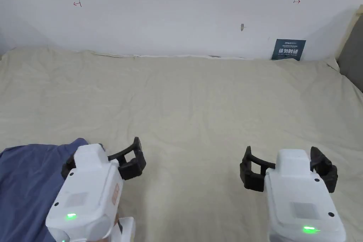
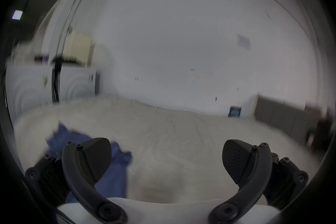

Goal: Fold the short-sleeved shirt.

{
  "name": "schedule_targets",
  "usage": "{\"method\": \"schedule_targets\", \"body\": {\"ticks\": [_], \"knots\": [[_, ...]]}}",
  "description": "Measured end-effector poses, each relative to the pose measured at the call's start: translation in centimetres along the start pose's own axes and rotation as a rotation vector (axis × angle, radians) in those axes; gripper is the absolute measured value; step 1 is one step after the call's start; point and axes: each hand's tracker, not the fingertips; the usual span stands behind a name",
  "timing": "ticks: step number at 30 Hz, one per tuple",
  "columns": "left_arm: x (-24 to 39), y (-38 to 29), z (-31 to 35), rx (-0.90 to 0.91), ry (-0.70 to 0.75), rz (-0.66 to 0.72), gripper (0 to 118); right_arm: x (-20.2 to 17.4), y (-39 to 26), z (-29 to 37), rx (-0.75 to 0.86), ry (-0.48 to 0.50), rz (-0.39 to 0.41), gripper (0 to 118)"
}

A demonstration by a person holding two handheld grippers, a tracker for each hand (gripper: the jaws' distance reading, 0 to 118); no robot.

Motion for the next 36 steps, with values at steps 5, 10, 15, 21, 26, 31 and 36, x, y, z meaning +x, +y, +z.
{"method": "schedule_targets", "body": {"ticks": [5,10,15,21,26,31,36], "knots": [[-4.6,0.0,-0.7,-0.104,-0.220,0.991,118,-3.7,0.3,1.4,0.271,-0.227,0.619,118],[-4.9,0.0,-0.7,-0.133,-0.194,1.070,118,-4.8,-0.6,1.6,0.341,-0.282,0.764,118],[-0.6,3.0,0.6,0.026,-0.058,0.187,118,-1.0,2.1,1.5,0.069,-0.039,0.141,118],[2.6,0.7,0.6,0.138,0.063,-0.409,118,1.6,0.5,0.3,-0.010,0.092,-0.198,118],[2.2,0.3,0.8,0.127,0.069,-0.385,118,1.2,0.4,0.6,-0.008,0.091,-0.173,118],[1.8,0.4,0.8,0.121,0.062,-0.356,118,1.1,0.4,0.5,-0.001,0.098,-0.172,118],[1.6,0.8,1.0,0.125,0.058,-0.338,118,1.3,0.0,0.0,-0.003,0.101,-0.171,118]]}}
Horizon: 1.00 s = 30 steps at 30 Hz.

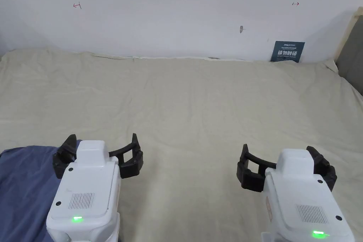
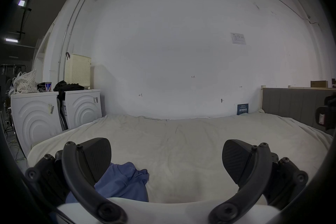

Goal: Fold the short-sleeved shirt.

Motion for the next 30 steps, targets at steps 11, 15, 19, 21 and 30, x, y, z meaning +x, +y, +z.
{"method": "schedule_targets", "body": {"ticks": [11,15,19,21,30], "knots": [[-0.06,0.09,-0.10,0.000,-0.005,0.001,118,-0.31,0.17,0.31,0.011,-0.005,0.007,118],[-0.02,0.28,-0.11,0.002,-0.009,0.001,118,-0.30,0.34,0.44,0.014,-0.006,0.008,118],[-0.01,0.38,-0.11,0.007,-0.009,0.002,118,-0.35,0.59,0.54,0.016,-0.007,0.006,118],[0.03,0.38,-0.11,0.007,-0.009,0.003,118,-0.34,0.64,0.54,0.017,-0.007,0.008,118],[-0.10,0.53,-0.04,0.009,-0.009,0.005,118,-0.31,0.85,0.70,0.021,-0.008,0.007,118]]}}
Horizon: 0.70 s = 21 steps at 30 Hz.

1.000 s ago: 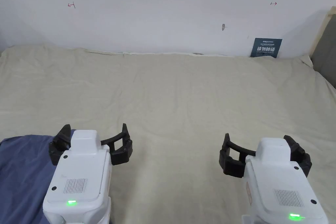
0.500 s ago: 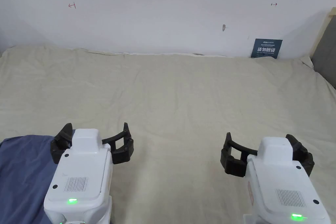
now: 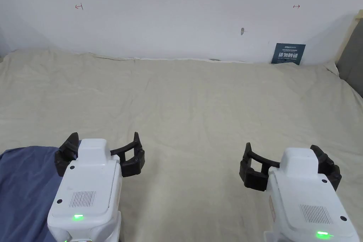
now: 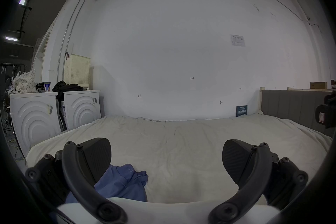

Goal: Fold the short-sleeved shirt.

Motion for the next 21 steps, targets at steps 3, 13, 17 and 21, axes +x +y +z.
{"method": "schedule_targets", "body": {"ticks": [3,13,17,21], "knots": [[0.0,0.0,0.1,0.000,-0.002,-0.001,118,0.0,0.1,0.1,-0.001,0.000,-0.001,118],[0.5,0.4,0.3,-0.052,-0.041,-0.008,1,0.1,0.7,0.5,-0.038,0.018,-0.031,1],[0.7,0.4,0.1,-0.061,-0.079,0.012,0,0.0,0.8,0.7,-0.037,0.029,-0.032,1],[-0.2,0.3,0.3,-0.060,-0.060,0.018,0,-0.7,1.2,0.4,-0.035,0.069,-0.044,1]]}}
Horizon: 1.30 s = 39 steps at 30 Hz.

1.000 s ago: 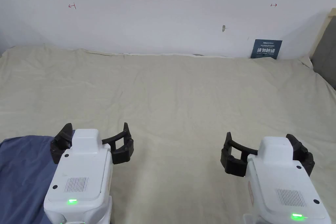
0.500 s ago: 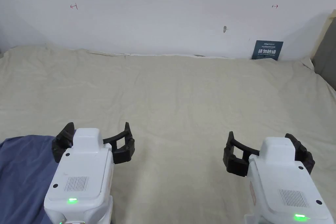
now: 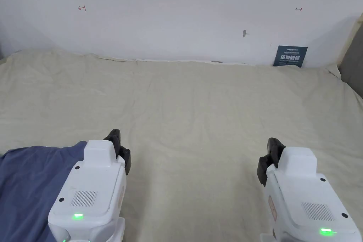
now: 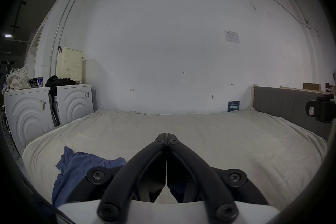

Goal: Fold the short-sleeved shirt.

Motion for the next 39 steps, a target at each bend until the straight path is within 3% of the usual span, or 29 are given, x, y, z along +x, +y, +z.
{"method": "schedule_targets", "body": {"ticks": [5,14,23,31,39], "knots": [[-3.8,0.1,1.0,-0.003,0.086,0.009,0,-3.2,0.6,-1.1,0.019,0.093,0.020,1],[-14.8,0.2,5.9,-0.011,0.354,-0.002,0,-13.5,1.5,-2.2,0.045,0.333,0.045,1],[-22.2,-0.6,11.1,-0.056,0.503,-0.028,0,-22.1,1.9,-0.8,0.029,0.485,0.046,1],[-24.0,-1.4,11.1,-0.125,0.454,0.009,0,-24.4,0.9,-1.3,0.002,0.532,0.057,1],[-22.9,-2.7,4.9,-0.401,0.274,0.122,4,-21.9,0.7,-3.1,-0.011,0.469,0.070,1]]}}
